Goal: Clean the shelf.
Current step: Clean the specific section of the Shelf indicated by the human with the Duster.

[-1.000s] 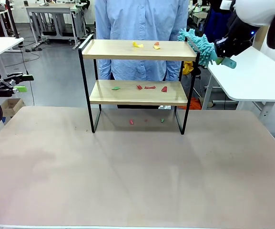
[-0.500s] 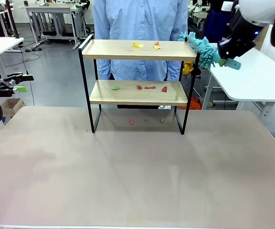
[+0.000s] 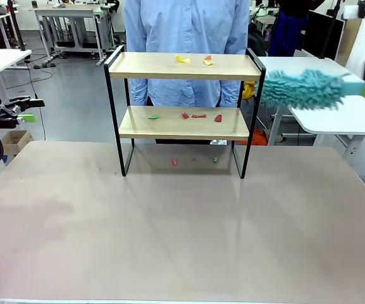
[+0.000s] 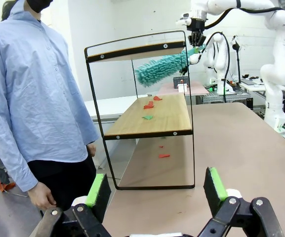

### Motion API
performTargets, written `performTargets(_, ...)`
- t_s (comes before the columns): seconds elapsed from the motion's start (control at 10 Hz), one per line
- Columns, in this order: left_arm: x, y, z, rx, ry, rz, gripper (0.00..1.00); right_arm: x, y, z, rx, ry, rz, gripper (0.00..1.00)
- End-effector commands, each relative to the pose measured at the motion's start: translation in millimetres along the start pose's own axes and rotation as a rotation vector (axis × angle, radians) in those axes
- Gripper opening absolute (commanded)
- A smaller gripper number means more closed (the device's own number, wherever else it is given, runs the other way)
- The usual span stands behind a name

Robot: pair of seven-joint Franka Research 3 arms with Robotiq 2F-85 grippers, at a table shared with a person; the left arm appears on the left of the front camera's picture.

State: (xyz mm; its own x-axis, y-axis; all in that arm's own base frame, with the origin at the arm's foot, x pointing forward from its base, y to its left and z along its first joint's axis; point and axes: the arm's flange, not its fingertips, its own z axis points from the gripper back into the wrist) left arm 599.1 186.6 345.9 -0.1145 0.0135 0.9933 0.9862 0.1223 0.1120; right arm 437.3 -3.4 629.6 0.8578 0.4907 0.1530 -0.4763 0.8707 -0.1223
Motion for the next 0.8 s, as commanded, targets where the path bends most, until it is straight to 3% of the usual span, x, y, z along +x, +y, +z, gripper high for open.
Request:
performTargets(0.0, 2.0, -1.5, -1.0, -0.007, 0.006, -0.013, 1.00, -24.4, 5.5, 3.0, -0.079, 0.101, 0.187, 0.13)
performTargets(0.2, 2.0, -1.5, -1.0, -0.007, 0.006, -0.013, 1.00, -47.1, 19.8, -2.7, -0.062, 0.208, 0.372, 0.13)
performTargets(0.3, 2.0, -1.5, -1.0, -0.007, 0.006, -0.013, 1.00, -55.8, 31.8, -6.6, 0.004, 0.232, 0.496, 0.13)
performTargets(0.5, 2.0, -1.5, -1.0, -0.007, 0.006, -0.013, 1.00, -59.9, 59.6, -17.5, 0.166, 0.230, 0.691, 0.13)
performTargets(0.7, 2.0, -1.5, -1.0, -0.007, 0.006, -0.013, 1.00, -52.4, 89.2, -33.5, 0.229, 0.255, 0.843, 0.13)
